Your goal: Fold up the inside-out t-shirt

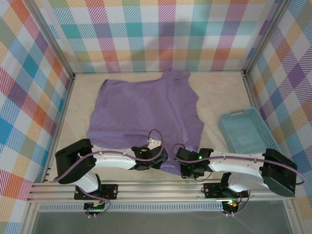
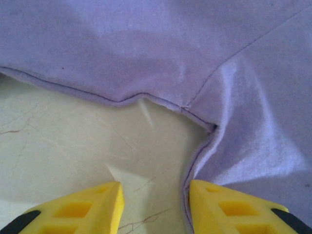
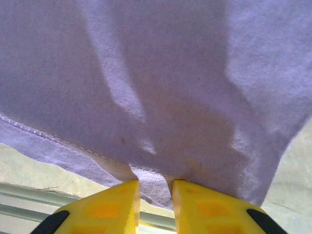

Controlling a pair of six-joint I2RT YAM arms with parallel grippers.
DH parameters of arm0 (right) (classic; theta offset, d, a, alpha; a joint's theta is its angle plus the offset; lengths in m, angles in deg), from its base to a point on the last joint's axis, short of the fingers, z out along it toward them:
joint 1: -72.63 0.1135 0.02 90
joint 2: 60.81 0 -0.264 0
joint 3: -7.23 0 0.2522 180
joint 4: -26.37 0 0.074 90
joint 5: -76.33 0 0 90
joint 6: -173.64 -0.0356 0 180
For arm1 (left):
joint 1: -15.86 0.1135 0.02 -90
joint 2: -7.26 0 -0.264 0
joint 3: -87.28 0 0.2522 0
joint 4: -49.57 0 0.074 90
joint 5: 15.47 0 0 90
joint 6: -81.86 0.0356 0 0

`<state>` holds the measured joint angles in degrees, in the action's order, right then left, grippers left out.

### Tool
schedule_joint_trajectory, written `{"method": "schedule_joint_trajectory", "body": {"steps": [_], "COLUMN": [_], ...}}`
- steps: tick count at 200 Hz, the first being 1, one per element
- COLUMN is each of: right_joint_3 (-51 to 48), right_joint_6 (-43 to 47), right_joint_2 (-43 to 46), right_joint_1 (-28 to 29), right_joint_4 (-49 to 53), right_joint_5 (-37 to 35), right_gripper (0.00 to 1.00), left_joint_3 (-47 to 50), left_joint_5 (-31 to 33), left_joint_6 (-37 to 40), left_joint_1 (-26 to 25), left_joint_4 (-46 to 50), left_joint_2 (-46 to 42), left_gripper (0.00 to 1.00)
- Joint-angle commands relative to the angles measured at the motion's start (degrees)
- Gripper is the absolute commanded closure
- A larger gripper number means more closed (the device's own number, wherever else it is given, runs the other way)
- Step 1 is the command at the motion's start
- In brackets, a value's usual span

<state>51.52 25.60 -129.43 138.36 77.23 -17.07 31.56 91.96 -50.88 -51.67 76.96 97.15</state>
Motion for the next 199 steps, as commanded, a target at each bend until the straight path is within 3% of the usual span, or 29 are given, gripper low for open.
{"method": "schedule_joint_trajectory", "body": {"steps": [1,51,100,115,128,139,154,186,199], "right_joint_3": [-2.03,-0.79,5.31,6.8,6.57,6.28,9.27,22.05,28.02], "right_joint_6": [-5.45,-7.72,-1.37,1.29,6.82,12.03,17.78,27.1,28.53], "right_joint_2": [0.25,4.85,7.7,8.0,9.63,10.88,8.42,-9.02,-16.52], "right_joint_1": [0.43,0.36,0.13,-3.34,-11.61,-18.94,-25.66,-37.88,-39.94], "right_joint_4": [8.01,15.35,16.4,17.24,13.7,8.35,4.68,-3.37,-4.95], "right_joint_5": [-0.98,-5.58,-9.87,-10.58,-6.58,-1.77,-1.03,4.72,6.78], "right_gripper": [0.74,0.72,0.66,0.63,0.63,0.63,0.61,0.59,0.59], "left_joint_3": [0.86,1.71,1.47,1.67,1.78,1.98,1.02,-4.47,-5.75], "left_joint_5": [0.01,-0.11,-0.45,0.18,1.26,0.36,-1.39,-7.05,-11.02], "left_joint_6": [-2.03,-2.42,0.38,1.42,2.17,3.08,4.87,7.88,8.28], "left_joint_1": [2.53,4.25,4.08,3.89,4.87,7.94,14.01,28.88,34.88], "left_joint_4": [0.79,1.22,1.65,1.81,5.08,5.75,6.77,8.35,6.55], "left_joint_2": [2.81,2.94,-1.46,-6.06,-10.48,-13.25,-14.46,-9.52,-6.43], "left_gripper": [0.58,0.58,0.58,0.57,0.54,0.52,0.5,0.47,0.44]}}
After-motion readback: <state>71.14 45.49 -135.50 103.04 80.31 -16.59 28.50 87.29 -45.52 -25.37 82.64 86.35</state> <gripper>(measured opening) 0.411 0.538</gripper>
